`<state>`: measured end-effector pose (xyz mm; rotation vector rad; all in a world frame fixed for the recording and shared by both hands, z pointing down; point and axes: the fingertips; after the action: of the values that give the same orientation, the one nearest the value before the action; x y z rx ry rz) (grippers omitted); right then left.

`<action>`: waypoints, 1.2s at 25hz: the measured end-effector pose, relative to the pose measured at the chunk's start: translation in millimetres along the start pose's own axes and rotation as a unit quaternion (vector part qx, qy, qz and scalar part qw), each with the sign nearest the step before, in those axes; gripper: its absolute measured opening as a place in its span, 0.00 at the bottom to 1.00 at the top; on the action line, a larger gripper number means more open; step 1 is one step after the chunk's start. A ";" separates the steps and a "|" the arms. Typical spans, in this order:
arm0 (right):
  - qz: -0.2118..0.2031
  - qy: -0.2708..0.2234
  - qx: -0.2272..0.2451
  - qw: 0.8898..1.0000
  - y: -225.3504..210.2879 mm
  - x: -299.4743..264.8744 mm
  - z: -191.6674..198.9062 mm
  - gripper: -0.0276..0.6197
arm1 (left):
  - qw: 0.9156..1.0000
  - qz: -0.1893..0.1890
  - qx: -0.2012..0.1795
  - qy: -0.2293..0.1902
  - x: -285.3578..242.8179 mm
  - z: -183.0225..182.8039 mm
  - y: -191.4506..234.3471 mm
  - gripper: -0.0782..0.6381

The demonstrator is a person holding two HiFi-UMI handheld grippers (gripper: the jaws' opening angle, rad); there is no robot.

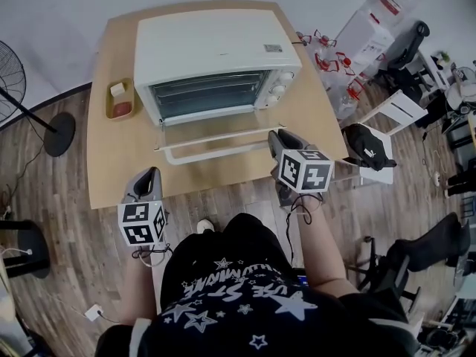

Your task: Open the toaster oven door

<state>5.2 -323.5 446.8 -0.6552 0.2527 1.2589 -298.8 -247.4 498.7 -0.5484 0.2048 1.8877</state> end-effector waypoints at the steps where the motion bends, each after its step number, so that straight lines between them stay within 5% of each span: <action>1: 0.001 -0.001 0.001 1.000 -0.8 0.9 4.1 0.15 | 1.000 0.001 0.001 0.001 -0.1 1.6 -0.3 0.14; 19: -0.025 -0.046 0.018 0.998 -18.3 7.7 71.0 0.15 | 0.999 -0.003 0.014 0.031 3.8 31.7 -3.4 0.14; 30: -0.024 -0.005 0.031 0.999 -36.7 0.7 118.8 0.14 | 0.997 -0.041 0.036 0.058 20.6 52.6 -21.7 0.14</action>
<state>19.3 -259.3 552.3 -0.5983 0.2663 1.2024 -299.2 -201.3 537.8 -0.6095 0.3212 1.7630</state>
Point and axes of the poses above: the fingertips, and each gripper's own axes: x backward along the fingers, y to its left, z out of its underside, and after that the axes turned 13 degrees about -x, right-handed
